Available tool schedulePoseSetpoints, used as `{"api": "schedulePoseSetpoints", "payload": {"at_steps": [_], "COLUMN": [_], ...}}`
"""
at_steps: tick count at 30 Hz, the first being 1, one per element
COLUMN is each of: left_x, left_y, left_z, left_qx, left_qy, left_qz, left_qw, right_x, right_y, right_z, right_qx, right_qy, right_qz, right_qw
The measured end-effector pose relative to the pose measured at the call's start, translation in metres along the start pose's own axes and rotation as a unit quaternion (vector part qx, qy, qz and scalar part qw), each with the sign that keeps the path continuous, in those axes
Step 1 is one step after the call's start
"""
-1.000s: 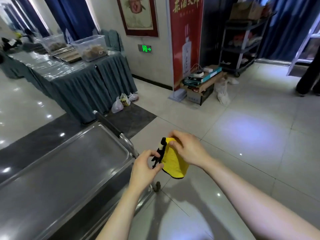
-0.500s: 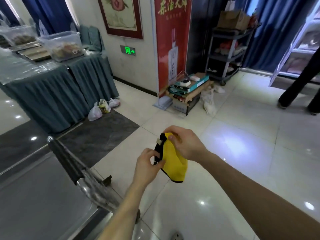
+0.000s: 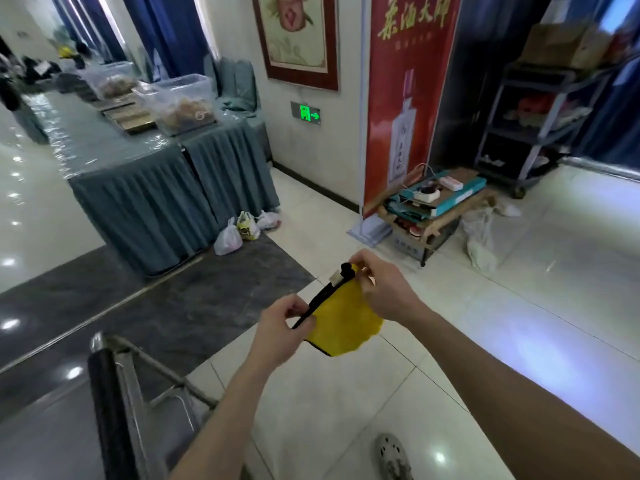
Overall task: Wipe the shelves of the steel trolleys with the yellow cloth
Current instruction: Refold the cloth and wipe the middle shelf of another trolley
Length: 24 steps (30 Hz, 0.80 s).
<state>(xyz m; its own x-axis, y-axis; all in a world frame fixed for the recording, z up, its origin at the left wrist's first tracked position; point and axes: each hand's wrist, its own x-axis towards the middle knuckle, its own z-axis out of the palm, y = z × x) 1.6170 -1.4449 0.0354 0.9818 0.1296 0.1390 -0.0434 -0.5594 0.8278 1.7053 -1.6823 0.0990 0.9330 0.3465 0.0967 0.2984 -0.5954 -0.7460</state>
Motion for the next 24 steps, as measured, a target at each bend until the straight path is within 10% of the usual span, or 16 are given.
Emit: {"api": "schedulePoseSetpoints", "payload": {"at_steps": [14, 24], "left_x": [0.136, 0.228], "left_y": [-0.107, -0.215], "left_z": [-0.100, -0.215], "left_qx": [0.090, 0.037], "left_qy": [0.196, 0.261], "left_qz": [-0.156, -0.256], "left_qw": [0.964, 0.930], "right_x": [0.298, 0.471], "right_y": [-0.106, -0.180], "right_z": [0.115, 0.281], "right_qx": [-0.072, -0.022], "right_qy": [-0.336, -0.359], "right_qz": [-0.279, -0.327], "right_qw": [0.896, 0.874]}}
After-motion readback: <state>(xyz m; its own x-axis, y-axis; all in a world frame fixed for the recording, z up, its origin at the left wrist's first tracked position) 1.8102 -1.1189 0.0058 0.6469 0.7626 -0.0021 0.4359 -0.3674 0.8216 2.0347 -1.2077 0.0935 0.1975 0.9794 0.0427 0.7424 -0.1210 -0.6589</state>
